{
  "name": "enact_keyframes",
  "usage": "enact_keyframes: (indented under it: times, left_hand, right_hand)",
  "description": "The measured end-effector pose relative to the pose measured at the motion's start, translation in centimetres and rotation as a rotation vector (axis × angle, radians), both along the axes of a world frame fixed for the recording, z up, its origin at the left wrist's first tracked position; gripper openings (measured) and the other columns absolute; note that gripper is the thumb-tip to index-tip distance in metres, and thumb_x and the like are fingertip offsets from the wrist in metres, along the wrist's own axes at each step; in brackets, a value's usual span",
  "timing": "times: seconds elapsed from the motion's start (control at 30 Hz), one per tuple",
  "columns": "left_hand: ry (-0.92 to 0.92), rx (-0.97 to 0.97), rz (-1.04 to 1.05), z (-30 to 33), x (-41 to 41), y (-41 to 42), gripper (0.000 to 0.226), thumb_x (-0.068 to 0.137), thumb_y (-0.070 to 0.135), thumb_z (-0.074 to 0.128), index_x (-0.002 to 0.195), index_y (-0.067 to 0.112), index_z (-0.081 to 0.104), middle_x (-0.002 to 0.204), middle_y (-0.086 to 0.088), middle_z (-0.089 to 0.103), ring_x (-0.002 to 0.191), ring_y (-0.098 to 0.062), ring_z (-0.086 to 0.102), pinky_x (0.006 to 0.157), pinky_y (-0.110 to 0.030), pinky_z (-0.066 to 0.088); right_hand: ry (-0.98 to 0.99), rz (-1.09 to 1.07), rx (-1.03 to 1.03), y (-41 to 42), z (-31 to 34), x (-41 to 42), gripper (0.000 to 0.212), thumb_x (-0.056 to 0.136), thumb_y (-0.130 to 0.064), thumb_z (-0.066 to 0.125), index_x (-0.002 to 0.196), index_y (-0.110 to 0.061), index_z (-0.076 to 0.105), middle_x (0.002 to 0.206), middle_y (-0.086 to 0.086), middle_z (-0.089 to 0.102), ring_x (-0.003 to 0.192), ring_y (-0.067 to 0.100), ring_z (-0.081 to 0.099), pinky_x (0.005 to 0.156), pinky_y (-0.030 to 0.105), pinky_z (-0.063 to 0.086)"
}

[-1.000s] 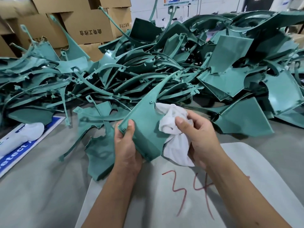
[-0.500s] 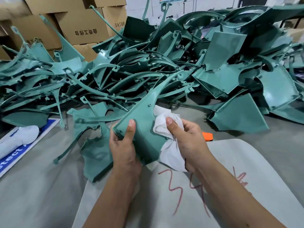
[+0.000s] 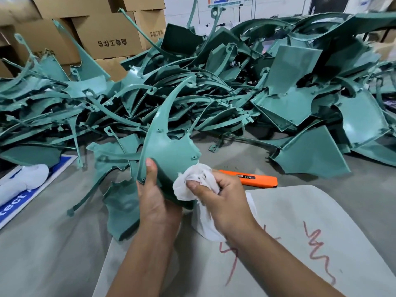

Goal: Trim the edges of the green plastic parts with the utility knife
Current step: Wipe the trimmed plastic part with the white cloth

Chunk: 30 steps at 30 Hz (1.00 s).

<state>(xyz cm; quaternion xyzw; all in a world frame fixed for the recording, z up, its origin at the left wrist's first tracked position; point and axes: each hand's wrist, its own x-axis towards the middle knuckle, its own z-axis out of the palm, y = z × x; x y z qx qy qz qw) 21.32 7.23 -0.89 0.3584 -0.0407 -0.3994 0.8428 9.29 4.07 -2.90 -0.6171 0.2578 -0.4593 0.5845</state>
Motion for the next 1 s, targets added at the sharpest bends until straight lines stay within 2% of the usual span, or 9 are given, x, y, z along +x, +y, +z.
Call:
enact_keyframes:
  times: [0.17, 0.27, 0.4, 0.43, 0.57, 0.67, 0.73, 0.83, 1.0]
  left_hand:
    - [0.082, -0.044, -0.041, 0.5, 1.3, 0.4, 0.066, 0.095, 0.055, 0.054, 0.145, 0.012, 0.055, 0.140, -0.012, 0.063, 0.129, -0.032, 0.060, 0.110, -0.053, 0.045]
    - [-0.028, -0.023, -0.045, 0.8, 1.4, 0.7, 0.065, 0.085, 0.053, 0.060, 0.137, 0.013, 0.061, 0.130, -0.012, 0.069, 0.113, -0.030, 0.068, 0.095, -0.047, 0.056]
    - [-0.390, 0.094, 0.027, -0.1, 1.9, 0.8, 0.017, 0.090, 0.030, 0.071, 0.103, 0.022, 0.065, 0.087, 0.002, 0.070, 0.073, -0.017, 0.063, 0.061, -0.033, 0.050]
    - [-0.450, 0.102, 0.052, 0.0, 2.1, 0.8, 0.020, 0.091, 0.028, 0.072, 0.107, 0.020, 0.064, 0.086, 0.003, 0.069, 0.072, -0.015, 0.063, 0.061, -0.031, 0.051]
    - [-0.662, 0.051, 0.004, 0.8, 3.0, 1.4, 0.055, 0.082, 0.039, 0.078, 0.127, 0.013, 0.059, 0.116, -0.005, 0.076, 0.106, -0.017, 0.071, 0.100, -0.040, 0.053]
    - [-0.572, 0.097, -0.011, 0.9, 2.6, 1.5, 0.027, 0.076, 0.043, 0.085, 0.094, 0.026, 0.076, 0.104, 0.000, 0.078, 0.095, -0.015, 0.074, 0.102, -0.056, 0.052]
    - [-0.446, 0.069, 0.032, 1.0, 1.7, 1.5, 0.020, 0.078, 0.047, 0.078, 0.076, 0.027, 0.077, 0.097, -0.001, 0.078, 0.093, -0.018, 0.075, 0.098, -0.054, 0.055]
    - [-0.301, -0.043, -0.005, 1.0, 0.9, 1.5, 0.022, 0.088, 0.043, 0.074, 0.076, 0.024, 0.075, 0.110, -0.009, 0.076, 0.106, -0.026, 0.073, 0.097, -0.053, 0.055]
    - [-0.129, -0.097, -0.094, 1.0, 0.7, 1.5, 0.026, 0.094, 0.043, 0.066, 0.080, 0.022, 0.074, 0.128, -0.015, 0.070, 0.121, -0.032, 0.067, 0.109, -0.059, 0.046]
  right_hand:
    - [0.125, -0.011, -0.139, 0.5, 0.0, 0.4, 0.019, 0.087, -0.028, 0.072, 0.083, -0.011, 0.075, 0.084, 0.005, 0.070, 0.084, 0.024, 0.066, 0.078, 0.042, 0.053]
    - [0.169, -0.134, -0.323, 0.1, 0.2, 0.1, 0.023, 0.090, -0.025, 0.069, 0.075, -0.008, 0.068, 0.077, 0.003, 0.062, 0.076, 0.023, 0.061, 0.070, 0.044, 0.048]
    - [0.257, -0.367, -0.626, -2.6, 1.4, -2.3, 0.022, 0.093, -0.011, 0.065, 0.076, -0.018, 0.052, 0.077, -0.007, 0.047, 0.074, 0.018, 0.046, 0.069, 0.030, 0.036]
    - [0.321, -0.377, -0.732, -3.3, 1.6, -3.1, 0.022, 0.093, -0.009, 0.064, 0.079, -0.019, 0.051, 0.081, -0.007, 0.045, 0.077, 0.020, 0.043, 0.072, 0.032, 0.035]
    - [0.511, -0.206, -0.918, -5.1, 1.7, -4.7, 0.022, 0.094, -0.011, 0.059, 0.081, -0.024, 0.047, 0.086, -0.010, 0.044, 0.085, 0.018, 0.042, 0.076, 0.039, 0.035]
    - [0.381, -0.113, -0.813, -4.7, 1.8, -4.4, 0.026, 0.099, -0.013, 0.061, 0.075, -0.010, 0.053, 0.080, -0.003, 0.048, 0.079, 0.022, 0.046, 0.073, 0.036, 0.037]
    - [0.240, -0.115, -0.637, -4.4, 1.9, -4.2, 0.022, 0.099, -0.016, 0.063, 0.081, -0.004, 0.064, 0.083, 0.004, 0.059, 0.082, 0.026, 0.056, 0.074, 0.040, 0.045]
    - [0.020, -0.126, -0.339, -3.4, 2.1, -3.3, 0.016, 0.097, -0.018, 0.064, 0.098, -0.006, 0.075, 0.095, 0.009, 0.073, 0.089, 0.022, 0.069, 0.078, 0.033, 0.053]
    - [-0.128, -0.168, -0.153, -2.7, 1.7, -2.2, 0.012, 0.100, -0.010, 0.067, 0.092, -0.007, 0.075, 0.080, 0.005, 0.072, 0.072, 0.009, 0.060, 0.066, 0.025, 0.050]
